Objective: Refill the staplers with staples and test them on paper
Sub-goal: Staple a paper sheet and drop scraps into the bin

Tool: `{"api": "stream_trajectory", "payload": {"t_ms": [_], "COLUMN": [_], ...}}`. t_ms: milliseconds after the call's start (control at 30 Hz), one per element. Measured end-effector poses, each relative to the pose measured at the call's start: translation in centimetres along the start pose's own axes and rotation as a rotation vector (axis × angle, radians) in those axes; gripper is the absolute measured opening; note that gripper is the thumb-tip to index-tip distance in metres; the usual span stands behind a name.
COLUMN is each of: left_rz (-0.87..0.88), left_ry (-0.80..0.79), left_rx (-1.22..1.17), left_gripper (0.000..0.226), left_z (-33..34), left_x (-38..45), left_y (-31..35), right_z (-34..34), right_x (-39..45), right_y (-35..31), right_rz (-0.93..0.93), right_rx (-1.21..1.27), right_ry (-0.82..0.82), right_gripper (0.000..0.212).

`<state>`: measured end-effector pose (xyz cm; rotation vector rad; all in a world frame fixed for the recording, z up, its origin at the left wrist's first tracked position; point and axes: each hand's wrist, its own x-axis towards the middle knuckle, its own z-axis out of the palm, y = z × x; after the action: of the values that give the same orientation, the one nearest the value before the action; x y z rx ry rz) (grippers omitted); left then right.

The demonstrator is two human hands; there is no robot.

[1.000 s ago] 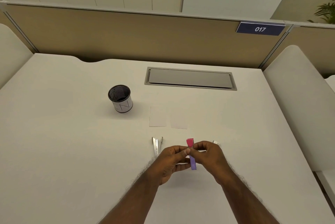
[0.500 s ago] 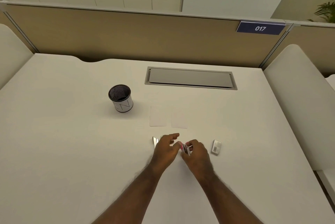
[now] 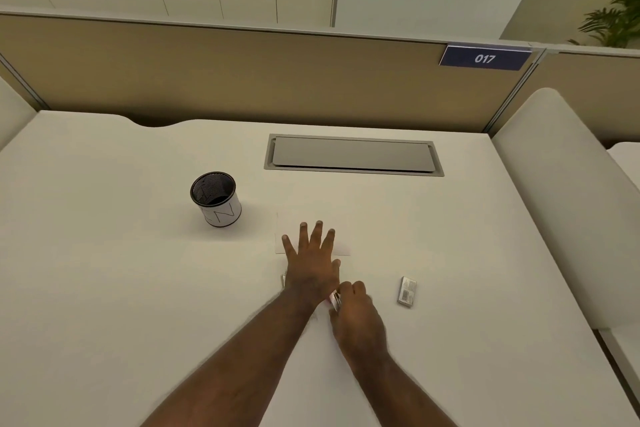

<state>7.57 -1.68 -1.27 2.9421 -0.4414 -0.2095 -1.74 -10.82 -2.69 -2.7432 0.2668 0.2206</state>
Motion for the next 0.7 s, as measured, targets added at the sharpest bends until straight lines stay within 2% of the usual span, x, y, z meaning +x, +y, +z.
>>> {"api": "stream_trajectory", "payload": {"t_ms": [100, 167, 267, 400, 567, 700], "left_rz": [0.039, 0.062, 0.074, 0.065, 0.058, 0.084], "left_ry": [-0.01, -0.021, -0.045, -0.08, -0.088, -0.074], "left_rx": [0.055, 0.082, 0.113, 0.12, 0.075, 0.054], "left_gripper": [0.064, 0.064, 0.064, 0.066, 0.054, 0.038], "left_z": [0.7, 1.1, 1.7, 2.3, 2.0, 1.6], "left_x": [1.3, 2.1, 3.3, 4.5, 5.1, 4.8], "left_y": [0.0, 0.1, 0.0, -0.1, 0.1, 0.2], "right_z": [0.4, 0.6, 1.0, 1.0, 0.2, -0.6], "right_x": [-0.1, -0.3, -0.5, -0.7, -0.5, -0.4], "right_y": [0.2, 0.4, 0.8, 0.9, 0.9, 0.7], "right_rz": [-0.011, -0.013, 0.024, -0.026, -0.013, 0.013], "right_rx": [-0.061, -0.077, -0.054, -0.105, -0.112, -0.117], "right_ry": [0.023, 0.061, 0.016, 0.024, -0.014, 0.006], "right_gripper": [0.04, 0.052, 0.069, 0.079, 0.092, 0.082]}}
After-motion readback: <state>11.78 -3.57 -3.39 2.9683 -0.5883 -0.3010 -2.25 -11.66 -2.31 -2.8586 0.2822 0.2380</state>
